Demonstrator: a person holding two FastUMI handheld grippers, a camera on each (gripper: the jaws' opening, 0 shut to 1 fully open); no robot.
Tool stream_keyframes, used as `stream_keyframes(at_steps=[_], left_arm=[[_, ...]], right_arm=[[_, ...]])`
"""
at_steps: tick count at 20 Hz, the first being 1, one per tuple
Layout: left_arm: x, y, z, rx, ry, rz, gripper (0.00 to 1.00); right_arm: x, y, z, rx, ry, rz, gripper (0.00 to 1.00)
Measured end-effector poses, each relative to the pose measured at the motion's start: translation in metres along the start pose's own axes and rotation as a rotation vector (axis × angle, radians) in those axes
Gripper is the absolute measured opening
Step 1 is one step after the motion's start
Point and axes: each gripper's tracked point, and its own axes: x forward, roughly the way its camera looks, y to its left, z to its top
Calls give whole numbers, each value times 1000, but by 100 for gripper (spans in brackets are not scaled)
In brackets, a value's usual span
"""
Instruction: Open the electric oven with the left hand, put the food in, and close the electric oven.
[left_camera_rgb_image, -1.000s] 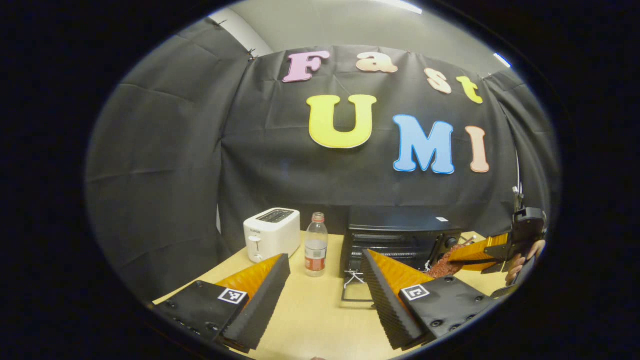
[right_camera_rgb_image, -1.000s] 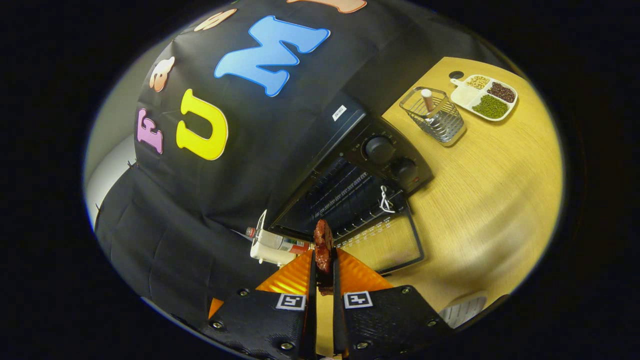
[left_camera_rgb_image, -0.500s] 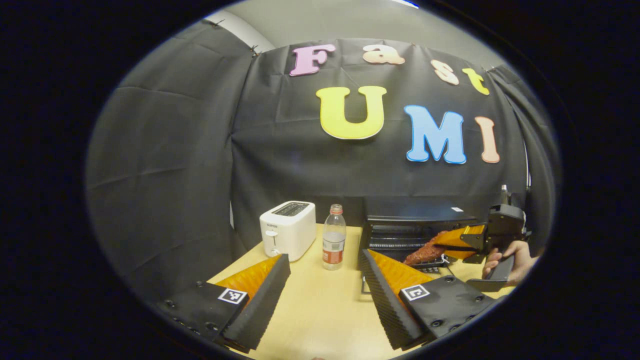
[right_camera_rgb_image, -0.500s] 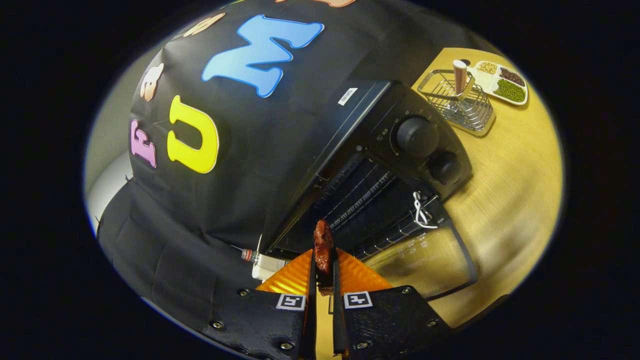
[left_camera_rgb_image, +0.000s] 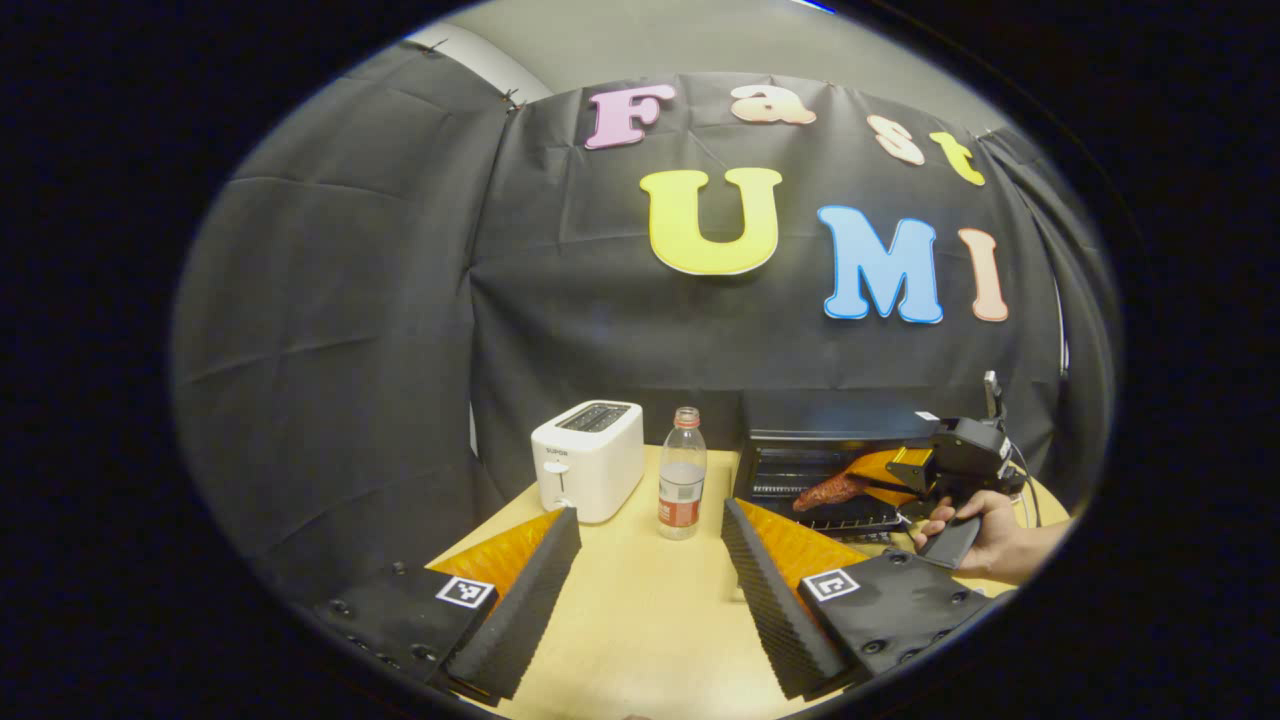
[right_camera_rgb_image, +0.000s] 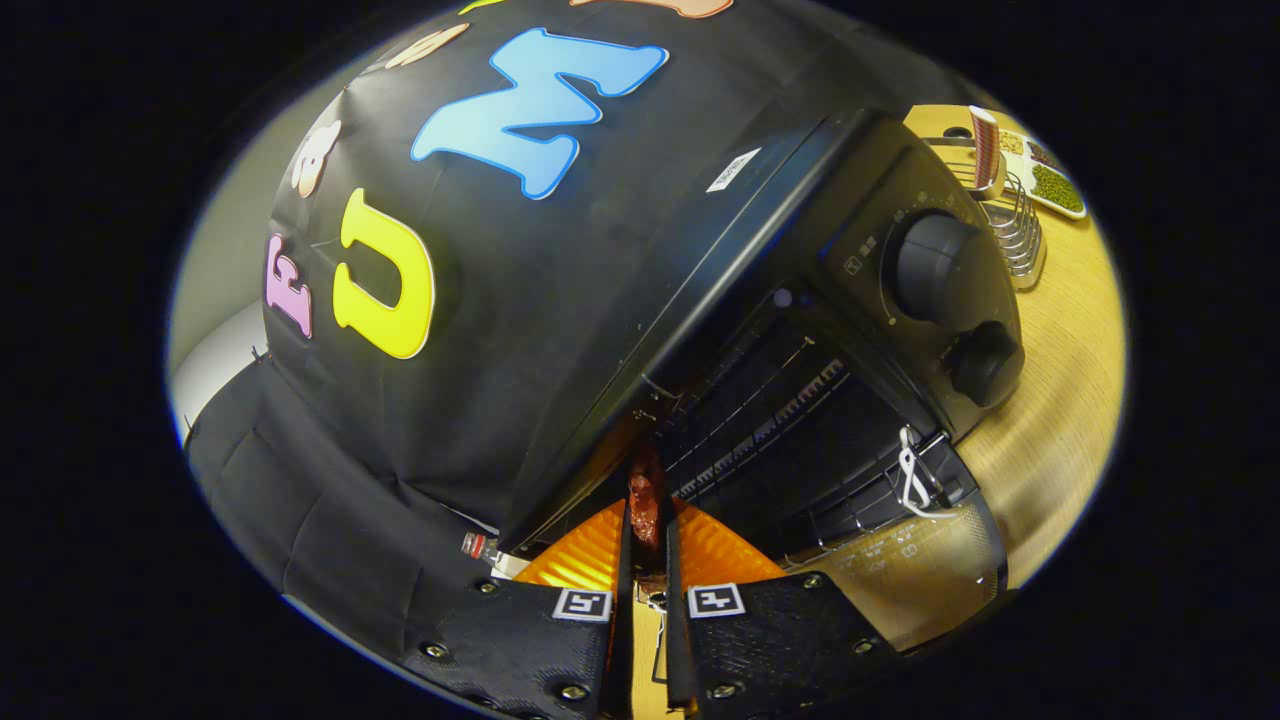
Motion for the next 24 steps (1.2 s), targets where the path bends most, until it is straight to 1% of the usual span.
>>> stream_keyframes(at_steps=[2,3,4,5,7,10,11,12,13,14,15,16,18,21,22,23,24], left_arm=[[2,0,-3,2,6,0,96],[2,0,-4,0,10,1,96],[4,0,-5,-4,12,0,100],[4,0,-6,-5,14,1,100],[3,0,-8,-4,17,3,100],[2,0,-8,0,15,5,97],[1,0,-7,2,12,6,96],[1,0,-7,2,10,8,100],[1,-1,-6,2,9,10,100],[0,-1,-6,0,9,9,100],[0,-2,-5,-2,9,8,100],[0,-5,-6,-1,8,6,100],[-2,-10,-6,4,4,1,100],[-3,-24,-7,-1,1,-21,100],[-3,-31,-9,-4,1,-31,96],[-3,-38,-10,-5,0,-43,96],[-1,-45,-12,-6,4,-56,100]], right_arm=[[5,-10,7,-37,-29,-37,13],[6,-20,9,-61,-36,-73,13],[7,-27,10,-68,-29,-83,13],[8,-27,9,-63,-26,-75,13],[9,-33,11,-93,-35,-100,13],[9,-45,15,-168,-33,-160,24],[9,-50,16,-195,-34,-182,29],[7,-52,19,-218,-40,-195,38],[5,-52,18,-234,-41,-196,38],[1,-46,18,-241,-34,-175,54],[0,-52,16,-263,-38,-193,76],[-4,-52,23,-289,-46,-207,98],[-17,-42,25,-329,-52,-196,98],[-43,-27,31,-423,-76,-178,98],[-53,-21,34,-455,-81,-171,98],[-64,-15,36,-484,-88,-160,98],[-75,-10,40,-511,-99,-154,98]])
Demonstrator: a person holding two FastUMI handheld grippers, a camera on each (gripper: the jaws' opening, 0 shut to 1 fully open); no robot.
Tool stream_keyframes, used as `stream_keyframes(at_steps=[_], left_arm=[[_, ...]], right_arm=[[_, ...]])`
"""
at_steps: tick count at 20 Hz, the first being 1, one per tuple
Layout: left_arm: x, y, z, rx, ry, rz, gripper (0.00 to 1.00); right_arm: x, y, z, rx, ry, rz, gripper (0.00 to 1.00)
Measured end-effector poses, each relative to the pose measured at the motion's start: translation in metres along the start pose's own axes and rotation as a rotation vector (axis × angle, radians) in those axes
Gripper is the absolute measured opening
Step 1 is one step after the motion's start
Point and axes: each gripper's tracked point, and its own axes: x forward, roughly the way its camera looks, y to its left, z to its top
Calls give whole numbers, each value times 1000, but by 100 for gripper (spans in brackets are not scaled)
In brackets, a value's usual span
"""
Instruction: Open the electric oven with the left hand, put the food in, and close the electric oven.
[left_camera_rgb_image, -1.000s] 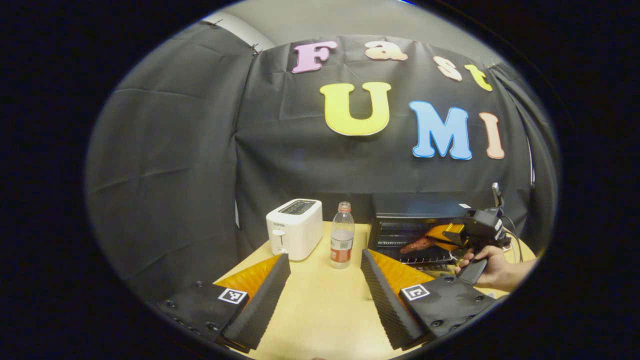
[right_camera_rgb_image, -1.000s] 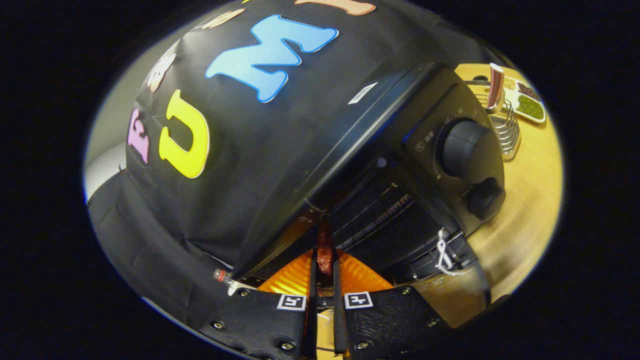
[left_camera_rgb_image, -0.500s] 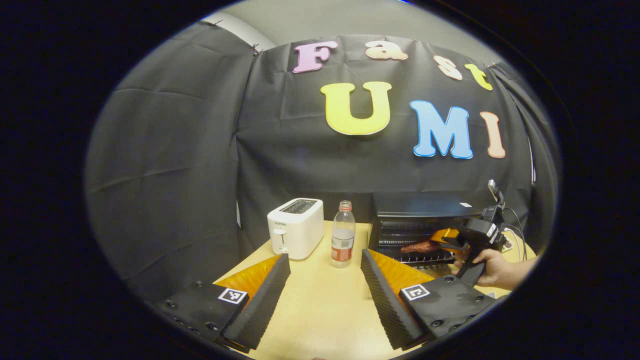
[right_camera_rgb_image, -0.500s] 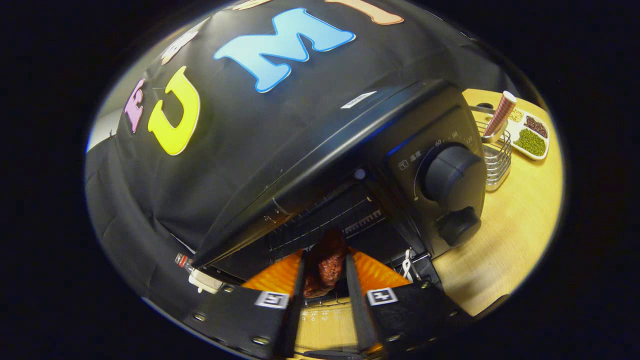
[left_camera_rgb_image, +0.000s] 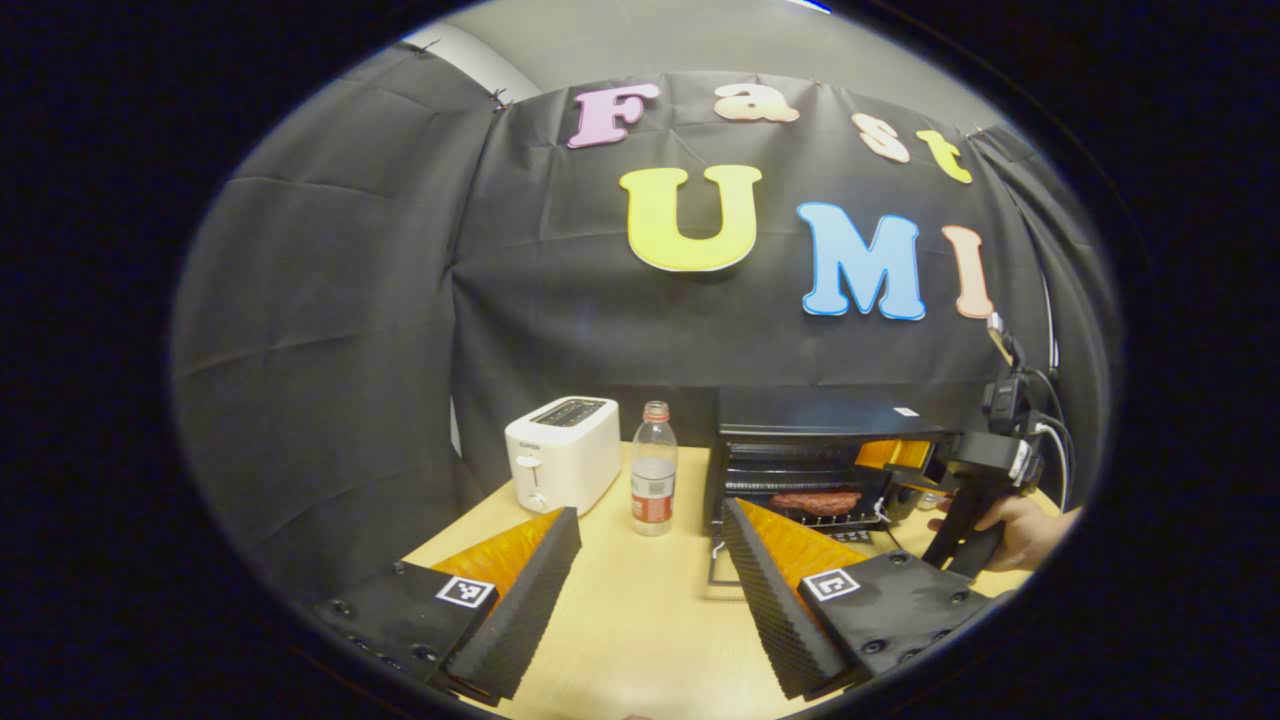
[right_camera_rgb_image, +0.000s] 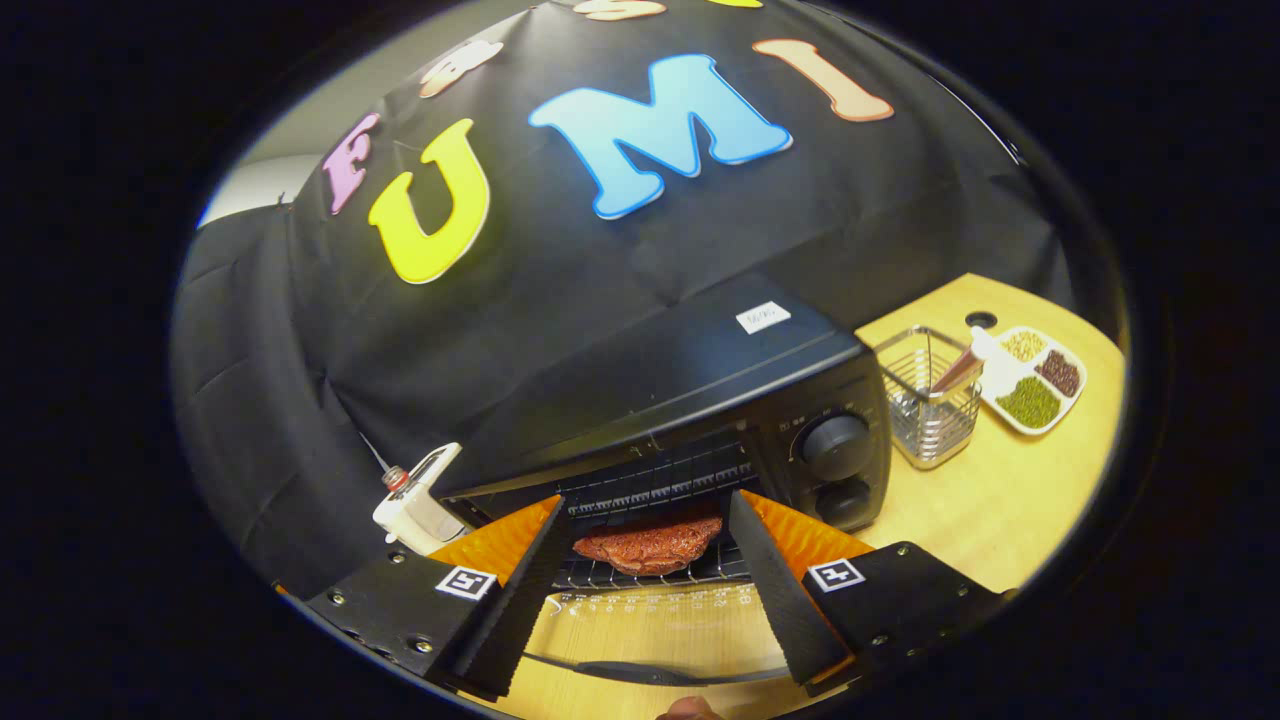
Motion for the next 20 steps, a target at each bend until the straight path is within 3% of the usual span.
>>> stream_keyframes(at_steps=[4,9,14,20], left_arm=[[4,-34,-9,-3,15,-70,97],[12,-75,-33,11,65,-160,100],[27,-106,-83,29,189,-226,96],[48,-140,-137,29,338,-265,97]], right_arm=[[-47,-5,21,-104,-46,-7,98],[-109,-16,43,-209,-132,-40,97],[-168,-43,76,-285,-267,-130,97],[-221,-76,88,-381,-309,-241,98]])
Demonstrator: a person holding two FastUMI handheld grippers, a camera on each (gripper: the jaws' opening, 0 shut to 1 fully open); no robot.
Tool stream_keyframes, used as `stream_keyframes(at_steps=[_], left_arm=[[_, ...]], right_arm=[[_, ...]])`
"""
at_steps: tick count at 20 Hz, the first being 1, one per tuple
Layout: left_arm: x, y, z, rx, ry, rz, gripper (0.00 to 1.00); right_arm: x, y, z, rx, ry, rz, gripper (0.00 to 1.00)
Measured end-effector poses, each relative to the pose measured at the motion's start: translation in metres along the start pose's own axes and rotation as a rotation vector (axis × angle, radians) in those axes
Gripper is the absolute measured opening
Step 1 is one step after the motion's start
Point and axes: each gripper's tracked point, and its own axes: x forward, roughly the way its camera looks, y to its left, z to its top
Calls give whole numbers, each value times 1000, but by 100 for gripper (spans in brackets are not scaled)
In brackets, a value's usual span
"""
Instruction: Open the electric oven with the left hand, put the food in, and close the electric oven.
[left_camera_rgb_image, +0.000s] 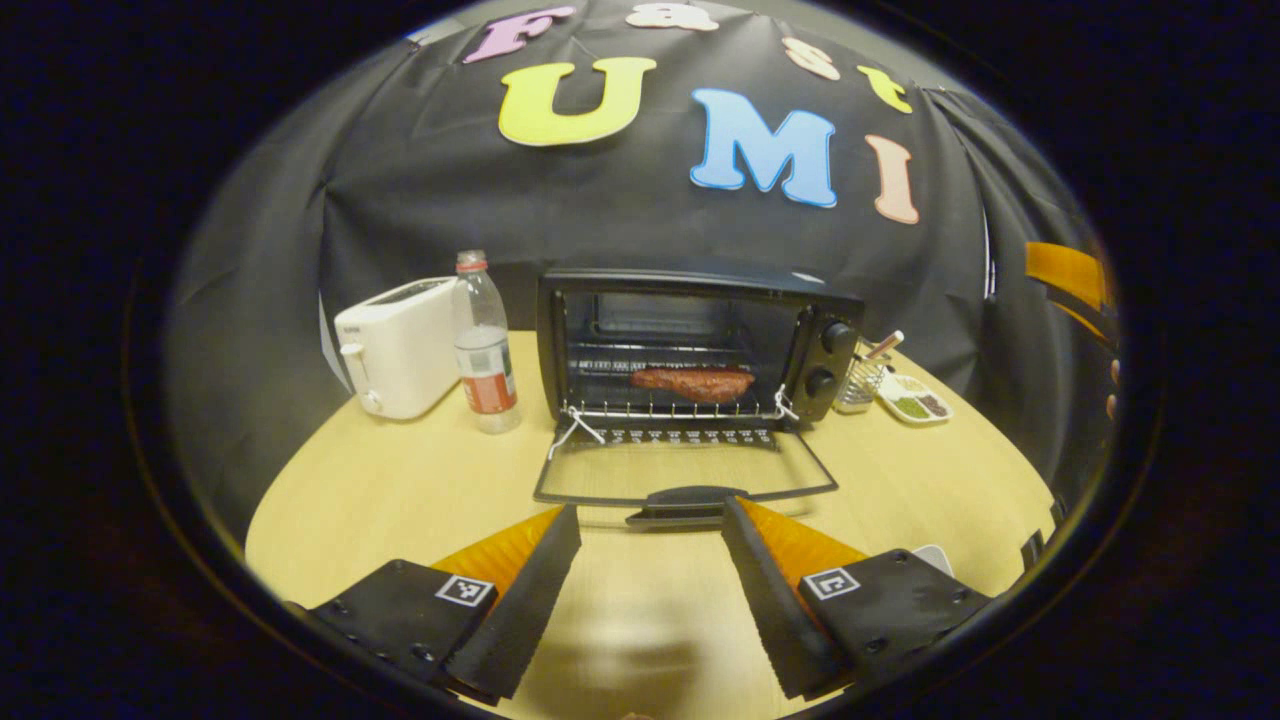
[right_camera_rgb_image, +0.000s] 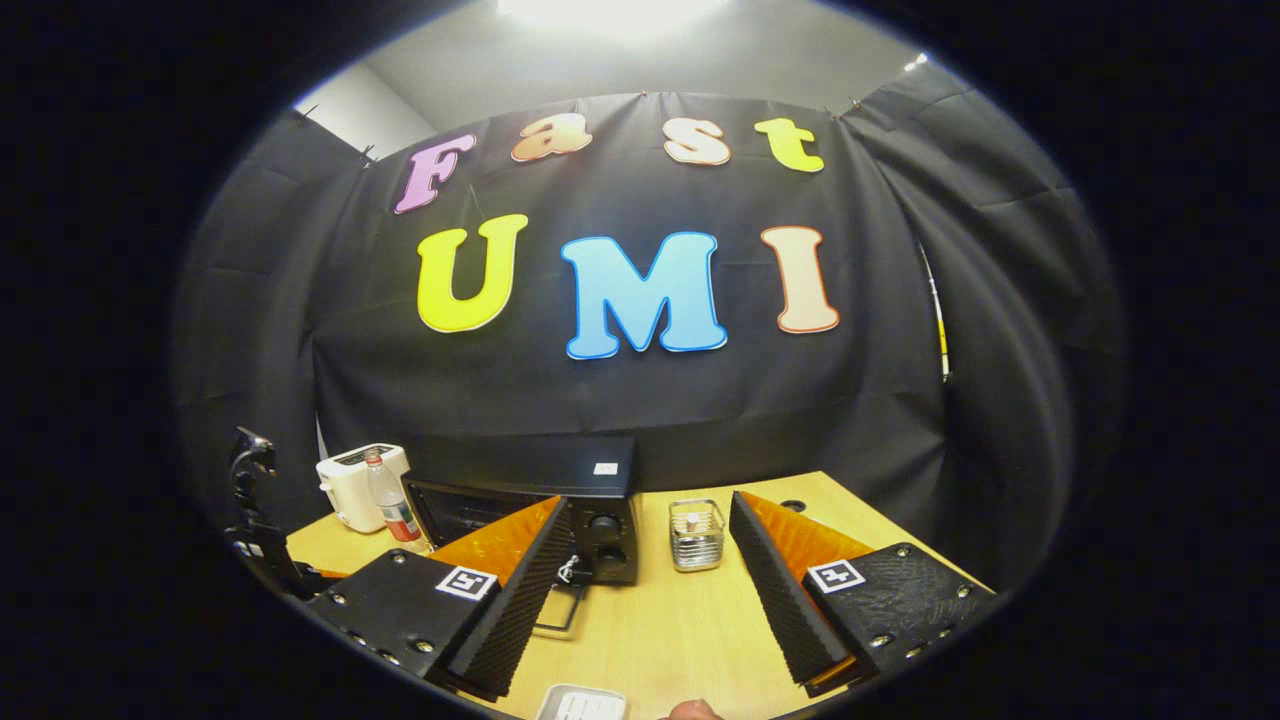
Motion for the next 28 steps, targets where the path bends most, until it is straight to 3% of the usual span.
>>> stream_keyframes(at_steps=[3,4,10,14,15,16,17,18,20,21,22,23,24,26,27,28], left_arm=[[24,-14,-19,-14,76,-29,97],[29,-15,-24,-8,96,-27,100],[60,-24,-52,52,226,-14,97],[74,-28,-65,37,270,-10,100],[80,-27,-62,51,251,-5,99],[82,-30,-60,56,253,-10,97],[84,-30,-59,72,254,-6,97],[86,-29,-59,85,257,0,97],[86,-28,-59,83,253,10,97],[86,-28,-57,72,244,16,100],[86,-29,-59,63,242,19,97],[86,-29,-57,62,235,20,100],[84,-29,-55,65,224,20,100],[77,-30,-46,75,188,18,97],[73,-30,-40,80,168,18,100],[69,-29,-34,84,146,18,97]], right_arm=[[-10,-21,-1,-14,12,-50,98],[-12,-28,-1,-16,15,-70,97],[-27,-63,-2,-29,20,-180,97],[-37,-78,-3,-57,29,-227,97],[-37,-79,-3,-60,31,-234,97],[-38,-81,-3,-57,31,-239,90],[-40,-81,-1,-52,25,-242,90],[-42,-82,1,-49,20,-246,97],[-41,-84,2,-55,14,-255,97],[-42,-84,2,-58,12,-256,90],[-44,-83,1,-55,14,-251,90],[-45,-80,0,-47,16,-240,97],[-45,-78,-1,-40,17,-234,90],[-45,-76,-2,-36,15,-225,90],[-46,-73,-3,-35,14,-219,97],[-46,-70,-3,-35,14,-212,97]])
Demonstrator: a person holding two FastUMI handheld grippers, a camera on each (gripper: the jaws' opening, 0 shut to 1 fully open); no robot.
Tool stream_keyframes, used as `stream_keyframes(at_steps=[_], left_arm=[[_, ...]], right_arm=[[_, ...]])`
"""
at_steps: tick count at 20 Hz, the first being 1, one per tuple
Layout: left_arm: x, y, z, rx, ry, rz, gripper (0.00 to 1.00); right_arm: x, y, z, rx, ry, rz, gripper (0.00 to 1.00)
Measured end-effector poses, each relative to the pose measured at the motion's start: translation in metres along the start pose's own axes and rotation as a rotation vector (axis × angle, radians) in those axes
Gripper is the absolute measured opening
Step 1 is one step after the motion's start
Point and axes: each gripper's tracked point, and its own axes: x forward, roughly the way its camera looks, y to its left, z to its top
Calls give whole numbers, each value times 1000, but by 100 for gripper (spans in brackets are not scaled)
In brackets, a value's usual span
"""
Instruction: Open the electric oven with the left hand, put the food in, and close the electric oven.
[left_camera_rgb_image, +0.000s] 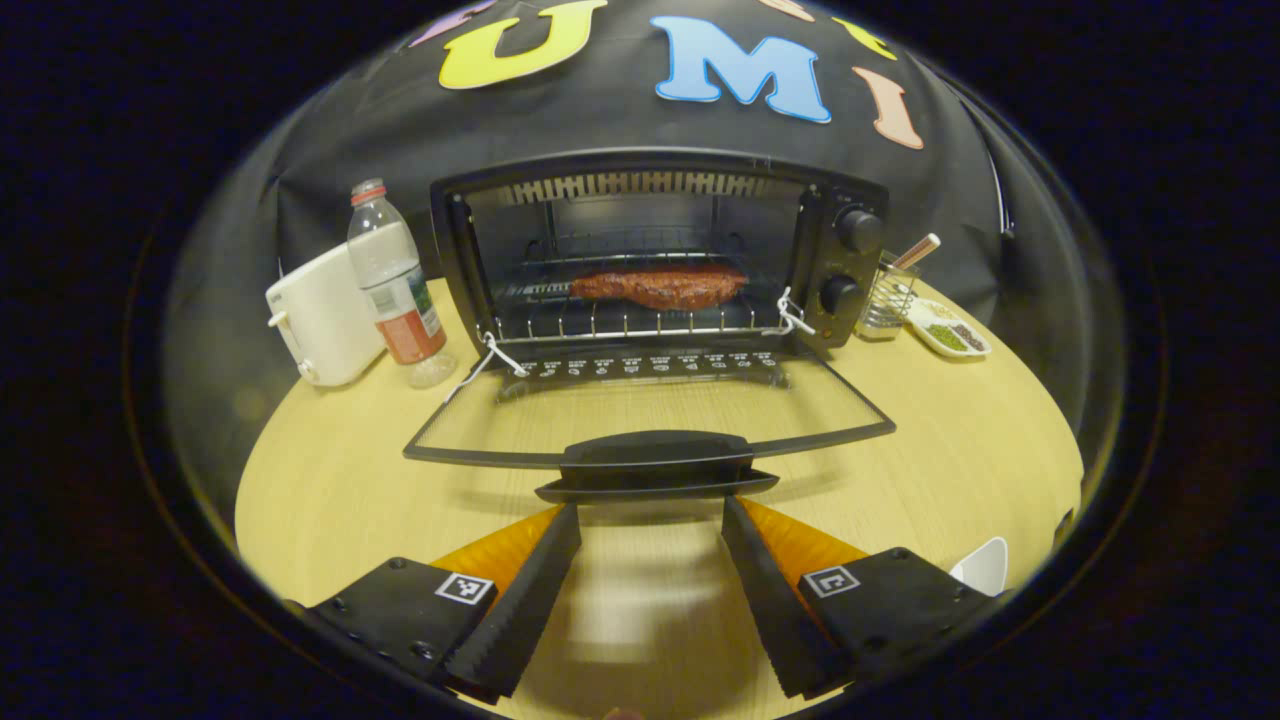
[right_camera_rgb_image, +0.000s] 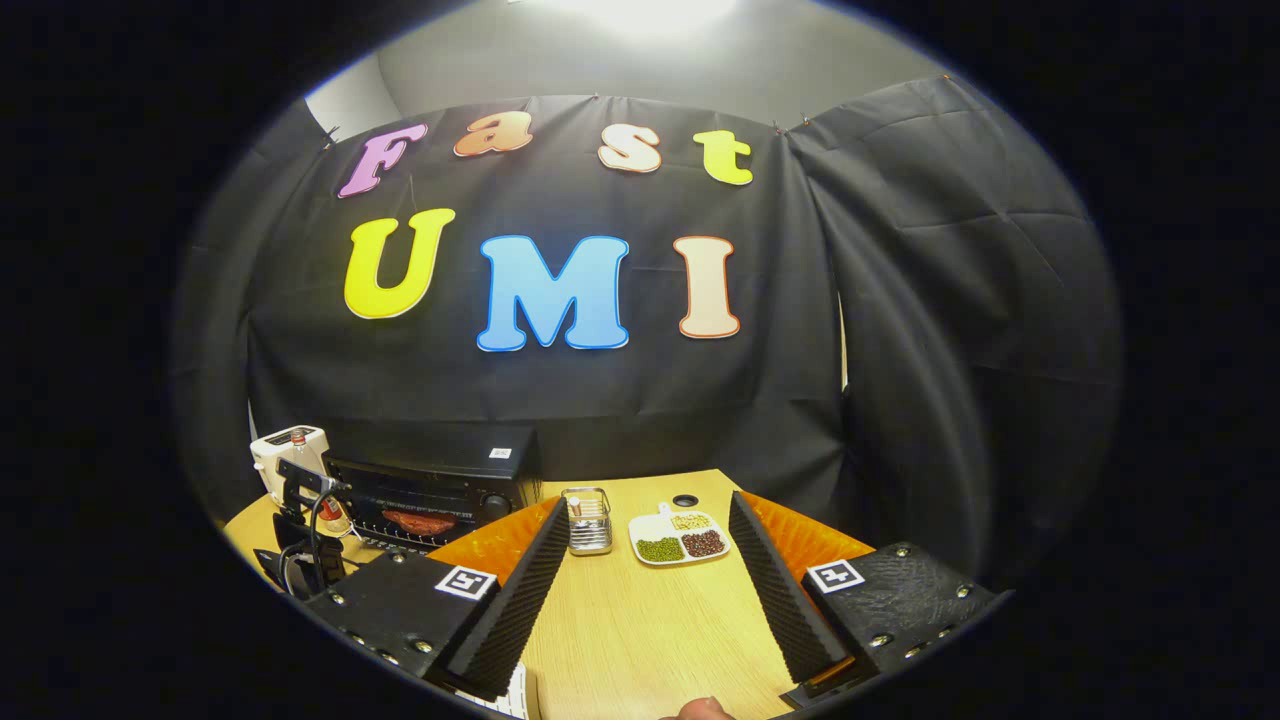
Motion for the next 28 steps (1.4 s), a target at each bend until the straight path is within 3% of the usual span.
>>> stream_keyframes(at_steps=[1,3,4,9,14,15,21,28], left_arm=[[-6,1,5,3,-18,1,97],[-18,2,16,0,-54,1,100],[-22,3,22,-3,-72,1,100],[-33,3,50,-17,-144,-7,97],[-37,4,84,42,-235,8,100],[-38,5,92,45,-247,6,96],[-43,8,139,14,-365,2,97],[-132,-8,176,15,-517,-13,99]], right_arm=[[0,3,-1,-1,0,8,90],[3,10,0,1,-1,28,90],[3,14,-1,7,0,42,98],[5,16,-7,35,14,52,98],[6,13,-12,50,36,45,98],[6,12,-13,54,41,40,98],[11,2,-17,68,44,26,98],[8,9,8,77,-18,105,97]])
